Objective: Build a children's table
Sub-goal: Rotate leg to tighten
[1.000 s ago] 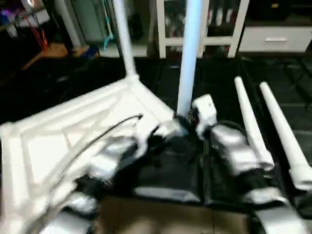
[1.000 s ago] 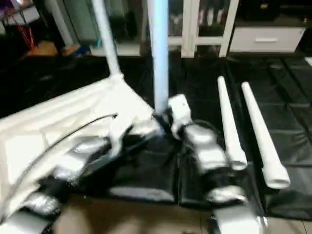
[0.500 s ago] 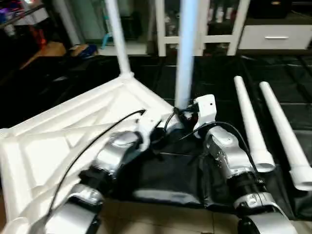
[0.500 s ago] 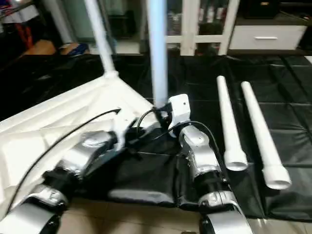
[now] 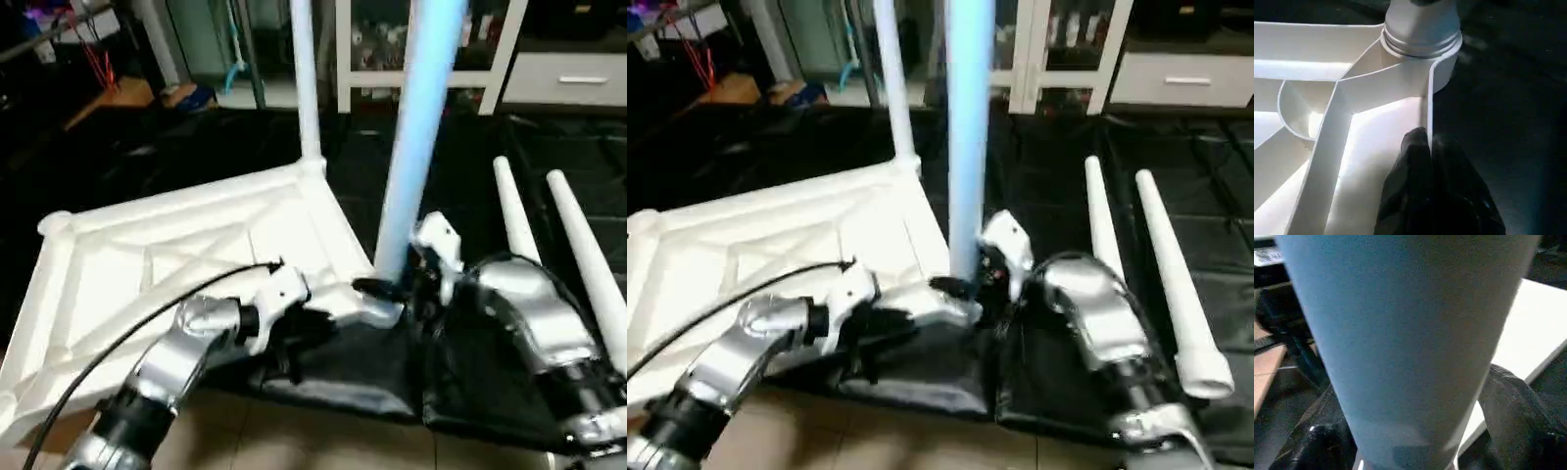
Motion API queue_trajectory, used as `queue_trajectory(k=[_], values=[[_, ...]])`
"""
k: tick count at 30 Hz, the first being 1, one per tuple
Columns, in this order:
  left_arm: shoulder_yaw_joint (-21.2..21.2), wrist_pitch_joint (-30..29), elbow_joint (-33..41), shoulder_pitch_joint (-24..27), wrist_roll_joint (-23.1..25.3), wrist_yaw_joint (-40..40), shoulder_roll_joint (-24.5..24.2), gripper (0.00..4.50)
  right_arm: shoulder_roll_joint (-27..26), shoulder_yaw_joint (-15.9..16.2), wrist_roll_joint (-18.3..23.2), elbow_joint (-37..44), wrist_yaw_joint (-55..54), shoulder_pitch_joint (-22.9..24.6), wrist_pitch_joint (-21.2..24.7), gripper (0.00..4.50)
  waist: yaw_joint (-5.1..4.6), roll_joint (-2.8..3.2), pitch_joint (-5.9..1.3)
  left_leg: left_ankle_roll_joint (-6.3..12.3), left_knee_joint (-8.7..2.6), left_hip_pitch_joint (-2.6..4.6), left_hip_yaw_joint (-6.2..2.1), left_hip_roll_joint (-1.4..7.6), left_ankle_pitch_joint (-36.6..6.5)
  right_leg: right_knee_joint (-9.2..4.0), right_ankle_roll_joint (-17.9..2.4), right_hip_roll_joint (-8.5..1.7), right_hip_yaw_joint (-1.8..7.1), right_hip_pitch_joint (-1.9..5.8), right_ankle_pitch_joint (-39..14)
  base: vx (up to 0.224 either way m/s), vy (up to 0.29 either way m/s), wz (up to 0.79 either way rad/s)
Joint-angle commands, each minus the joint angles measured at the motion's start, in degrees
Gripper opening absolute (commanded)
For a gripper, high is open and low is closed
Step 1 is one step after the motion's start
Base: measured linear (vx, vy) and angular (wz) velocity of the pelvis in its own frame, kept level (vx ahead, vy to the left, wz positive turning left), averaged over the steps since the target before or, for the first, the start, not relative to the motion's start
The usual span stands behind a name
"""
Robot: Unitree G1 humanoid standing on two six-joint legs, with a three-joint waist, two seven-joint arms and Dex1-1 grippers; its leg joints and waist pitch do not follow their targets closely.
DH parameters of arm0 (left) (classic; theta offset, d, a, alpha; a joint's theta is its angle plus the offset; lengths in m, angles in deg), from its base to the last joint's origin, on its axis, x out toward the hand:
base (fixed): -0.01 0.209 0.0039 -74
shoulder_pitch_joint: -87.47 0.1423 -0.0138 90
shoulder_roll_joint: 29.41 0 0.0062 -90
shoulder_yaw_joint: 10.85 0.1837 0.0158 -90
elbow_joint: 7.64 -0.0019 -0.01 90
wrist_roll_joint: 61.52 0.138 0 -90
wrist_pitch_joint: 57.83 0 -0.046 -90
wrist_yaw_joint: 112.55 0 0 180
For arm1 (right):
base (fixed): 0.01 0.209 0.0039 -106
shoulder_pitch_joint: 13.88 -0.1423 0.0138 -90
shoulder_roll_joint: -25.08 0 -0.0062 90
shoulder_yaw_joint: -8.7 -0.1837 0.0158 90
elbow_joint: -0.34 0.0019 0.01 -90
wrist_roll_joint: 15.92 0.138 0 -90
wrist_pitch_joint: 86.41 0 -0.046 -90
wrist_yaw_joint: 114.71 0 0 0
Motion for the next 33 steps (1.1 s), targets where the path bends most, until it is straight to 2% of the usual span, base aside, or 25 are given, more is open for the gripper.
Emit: queue_trajectory(k=[1,3,5,9,11,14,16,22,25,26,27,28,29,30,32,33], values=[[1.4,-1.8,1.8,1.6,-0.8,2.0,-1.4,0.0,2.4,0.3,1.7,3.0,4.2,0.4,1.7,3.38,-0.03,-1.12,-3.17,3.68,-4.92,1.15,-1.4,2.84,-17.1,-3.4,-12.0,-1.03,1.24,2.35,-15.5,0.0,0.0,0.0],[1.4,-2.1,2.3,1.8,-0.8,2.0,-1.5,0.0,3.1,0.6,1.7,2.9,5.6,0.5,1.5,3.38,0.0,-1.14,-3.15,3.92,-4.95,1.05,-1.43,2.93,-16.6,-3.36,-12.1,-1.02,1.25,2.33,-14.6,0.0,0.0,0.0],[1.4,-2.4,2.5,1.7,-0.9,2.0,-1.6,0.0,3.4,0.7,1.6,2.6,6.3,0.5,1.4,3.14,0.01,-1.18,-3.26,3.92,-4.8,1.03,-1.4,2.75,-16.3,-3.37,-12.2,-1.08,1.25,2.32,-14.5,0.0,0.0,0.0],[1.3,-3.0,2.9,1.5,-0.7,2.1,-1.5,0.0,3.3,1.1,1.2,1.7,7.0,0.5,1.3,2.95,0.03,-1.08,-3.39,4.65,-4.62,1.02,-1.37,2.72,-14.3,-3.2,-12.8,-0.96,1.17,2.34,-12.3,0.0,0.0,0.0],[1.4,-3.2,3.0,1.4,-0.5,2.4,-1.6,0.0,3.3,1.2,1.5,1.7,7.3,0.5,1.8,2.66,0.06,-1.15,-3.42,4.98,-4.57,0.96,-1.39,2.72,-13.6,-3.09,-13.0,-0.94,1.15,2.42,-11.5,0.0,0.0,0.0],[1.4,-3.6,3.3,1.4,-0.5,2.5,-1.8,0.0,3.5,1.5,1.7,1.9,7.7,0.5,2.4,2.58,0.15,-1.09,-3.47,5.25,-4.5,1.02,-1.37,2.74,-13.3,-3.03,-13.2,-0.95,1.12,2.44,-11.0,0.0,0.0,0.0],[1.6,-3.9,3.5,1.3,-0.7,2.6,-2.0,0.0,3.4,1.4,1.8,1.7,8.4,0.5,3.1,2.24,0.17,-1.02,-3.5,5.31,-4.48,1.02,-1.39,2.73,-13.1,-2.98,-13.3,-0.92,1.1,2.49,-10.8,0.0,0.0,0.0],[2.0,-4.7,3.7,1.6,-0.9,3.0,-2.0,0.0,0.6,-0.4,1.0,-0.6,3.4,0.2,1.9,1.99,0.0,-1.1,-3.44,5.2,-4.47,0.95,-1.36,2.65,-13.0,-3.0,-13.3,-0.96,1.09,2.42,-11.4,0.0,0.0,0.0],[2.1,-4.8,2.4,1.2,-0.4,2.1,-1.0,0.0,-2.5,-1.7,-1.5,-4.3,-5.0,-0.8,0.1,1.94,-0.99,-1.13,-3.18,3.41,-4.82,0.99,-1.55,2.58,-16.7,-3.48,-12.2,-0.98,1.05,2.31,-16.2,0.0,0.0,0.0],[2.0,-4.9,1.3,0.7,0.1,0.9,-0.3,0.0,-3.6,-2.1,-2.4,-5.5,-8.5,-1.2,-0.1,1.93,-0.99,-1.13,-3.18,3.41,-4.82,0.99,-1.55,2.58,-16.7,-3.48,-12.2,-0.98,1.05,2.31,-16.2,0.0,0.0,0.0],[1.7,-5.0,-1.4,-0.9,1.7,-2.6,1.3,0.0,-6.1,-3.1,-4.1,-7.9,-16.1,-1.9,0.0,1.93,-1.63,-1.04,-2.83,2.13,-5.03,1.05,-1.57,2.42,-19.3,-3.86,-11.3,-0.91,1.1,1.97,-19.9,0.0,0.0,0.0],[1.4,-4.9,-3.4,-2.1,2.9,-5.3,2.4,0.0,-7.6,-3.8,-5.3,-9.3,-21.1,-2.5,0.2,1.93,-1.82,-0.99,-2.77,1.33,-5.03,1.17,-1.6,2.3,-19.8,-3.98,-10.8,-0.86,1.08,1.78,-21.3,0.0,0.0,0.0],[0.9,-4.8,-5.8,-3.7,4.1,-8.5,3.7,0.0,-9.3,-4.6,-6.6,-10.6,-27.0,-3.0,0.2,1.93,-2.14,-1.19,-2.82,-0.12,-5.18,1.34,-1.86,2.2,-21.5,-4.11,-9.8,-0.82,0.95,1.77,-23.4,0.0,0.0,0.0],[0.5,-4.7,-7.6,-4.8,4.8,-10.9,4.6,0.0,-10.6,-5.3,-7.1,-11.4,-31.1,-3.4,0.5,1.92,-2.53,-1.14,-2.59,-1.03,-5.26,1.53,-1.83,2.09,-23.1,-4.45,-9.1,-0.82,0.97,1.36,-25.3,-0.06,0.005,0.0],[-2.2,-4.3,-14.3,-9.1,6.1,-20.8,8.3,0.0,-15.3,-7.8,-7.1,-13.2,-41.8,-4.4,2.3,1.91,-3.1,-1.15,-2.65,-1.45,-5.32,1.64,-2.07,2.07,-25.6,-4.76,-8.1,-0.92,0.83,1.44,-27.3,0.0,0.0,0.0],[-2.8,-4.0,-15.6,-9.9,6.3,-22.7,8.9,0.0,-16.3,-8.5,-6.8,-13.5,-43.5,-4.6,2.7,1.91,-3.41,-1.12,-2.55,-1.74,-5.28,1.77,-2.14,1.9,-27.0,-5.07,-7.5,-0.85,0.71,1.07,-28.9,0.0,0.0,0.0]])
